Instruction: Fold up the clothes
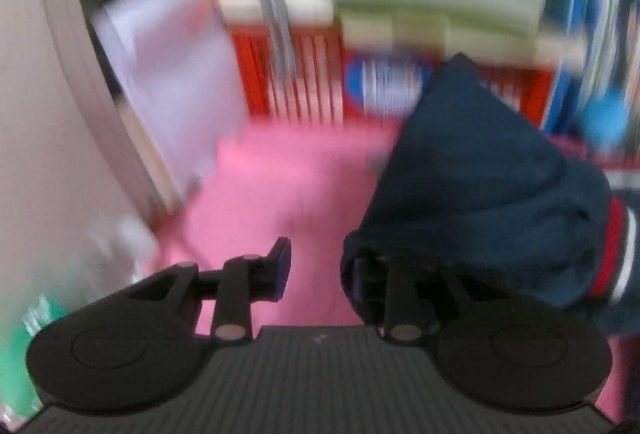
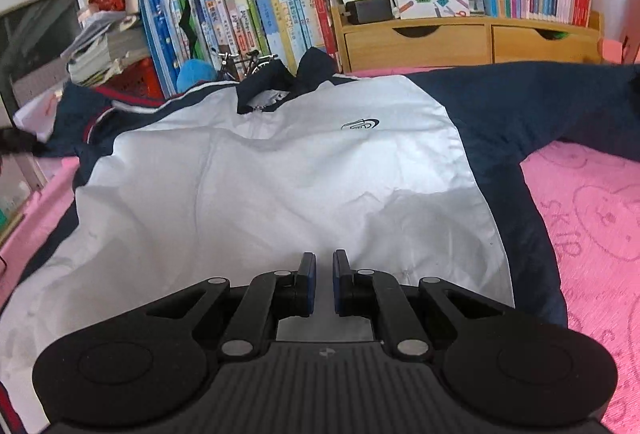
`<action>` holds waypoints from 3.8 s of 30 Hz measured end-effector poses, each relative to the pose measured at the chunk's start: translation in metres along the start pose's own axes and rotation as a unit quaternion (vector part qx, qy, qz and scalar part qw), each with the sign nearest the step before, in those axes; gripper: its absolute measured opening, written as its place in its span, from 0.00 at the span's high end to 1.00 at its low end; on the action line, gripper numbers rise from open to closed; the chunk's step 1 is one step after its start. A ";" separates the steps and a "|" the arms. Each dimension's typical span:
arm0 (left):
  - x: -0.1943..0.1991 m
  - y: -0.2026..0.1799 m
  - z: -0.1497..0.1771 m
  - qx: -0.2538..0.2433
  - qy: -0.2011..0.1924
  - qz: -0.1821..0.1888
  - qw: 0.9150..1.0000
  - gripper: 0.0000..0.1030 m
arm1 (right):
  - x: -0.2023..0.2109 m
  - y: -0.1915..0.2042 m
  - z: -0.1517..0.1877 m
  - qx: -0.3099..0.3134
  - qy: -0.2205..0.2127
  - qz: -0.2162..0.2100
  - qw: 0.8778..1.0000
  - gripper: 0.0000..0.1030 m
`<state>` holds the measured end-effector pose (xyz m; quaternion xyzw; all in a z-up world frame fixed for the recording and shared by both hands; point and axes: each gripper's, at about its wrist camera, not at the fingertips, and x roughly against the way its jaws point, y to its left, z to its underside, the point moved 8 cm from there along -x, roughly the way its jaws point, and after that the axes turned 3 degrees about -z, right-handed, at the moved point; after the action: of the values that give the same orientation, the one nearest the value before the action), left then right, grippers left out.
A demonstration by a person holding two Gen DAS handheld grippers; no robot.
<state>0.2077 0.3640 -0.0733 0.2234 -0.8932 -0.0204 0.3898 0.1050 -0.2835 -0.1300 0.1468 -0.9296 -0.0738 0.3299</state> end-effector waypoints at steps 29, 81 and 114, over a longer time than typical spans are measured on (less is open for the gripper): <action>0.018 0.031 -0.049 0.066 -0.067 -0.180 0.979 0.90 | 0.000 0.017 0.001 0.052 0.007 0.007 0.999 0.69; 0.306 -0.209 0.206 -0.230 -0.230 0.273 0.905 0.20 | 0.139 0.154 0.128 0.364 -0.012 -0.084 0.927 0.13; 0.343 -0.123 0.214 -0.242 -0.241 0.193 0.920 0.26 | 0.256 0.012 0.068 0.200 -0.151 0.179 0.952 0.58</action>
<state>-0.1011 0.0812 -0.0123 -0.0660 -0.9536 -0.2139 0.2012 -0.1298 -0.3517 -0.0280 0.0280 -0.9753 0.1523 0.1577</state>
